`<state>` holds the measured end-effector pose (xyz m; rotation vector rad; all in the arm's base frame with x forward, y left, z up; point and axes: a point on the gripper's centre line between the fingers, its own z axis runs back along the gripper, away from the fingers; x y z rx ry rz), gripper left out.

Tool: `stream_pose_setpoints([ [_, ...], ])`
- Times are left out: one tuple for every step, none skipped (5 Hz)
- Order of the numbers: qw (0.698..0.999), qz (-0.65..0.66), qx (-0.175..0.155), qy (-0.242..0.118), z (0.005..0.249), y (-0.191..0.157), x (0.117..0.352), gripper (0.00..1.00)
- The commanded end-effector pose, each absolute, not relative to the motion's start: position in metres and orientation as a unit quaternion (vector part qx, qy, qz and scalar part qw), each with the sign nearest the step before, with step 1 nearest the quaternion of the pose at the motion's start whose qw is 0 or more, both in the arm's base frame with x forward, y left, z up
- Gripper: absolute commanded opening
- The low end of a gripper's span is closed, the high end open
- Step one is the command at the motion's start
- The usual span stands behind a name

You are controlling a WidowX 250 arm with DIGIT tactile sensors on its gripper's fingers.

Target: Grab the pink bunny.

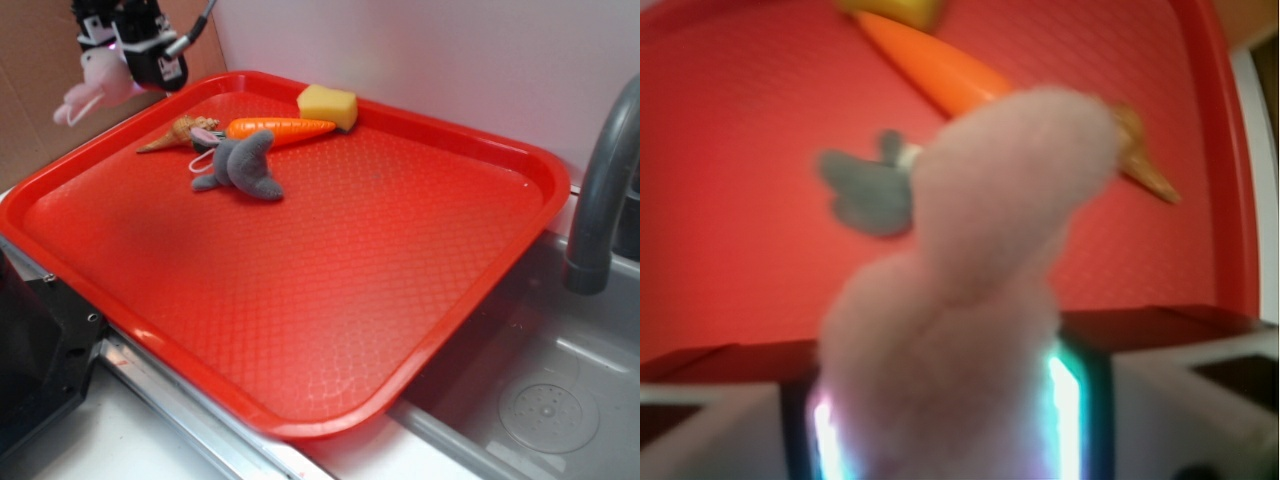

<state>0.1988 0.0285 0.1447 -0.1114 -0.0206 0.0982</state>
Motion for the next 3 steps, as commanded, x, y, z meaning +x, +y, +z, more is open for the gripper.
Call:
stream_pose_setpoints([
  [0.997,-0.031,-0.050,-0.058,0.193,-0.023,0.186,0.00],
  [0.994,-0.071,-0.040,-0.078,0.195,-0.038,0.179,0.00],
  [0.997,-0.051,-0.042,-0.032,0.197,-0.028,0.178,1.00],
])
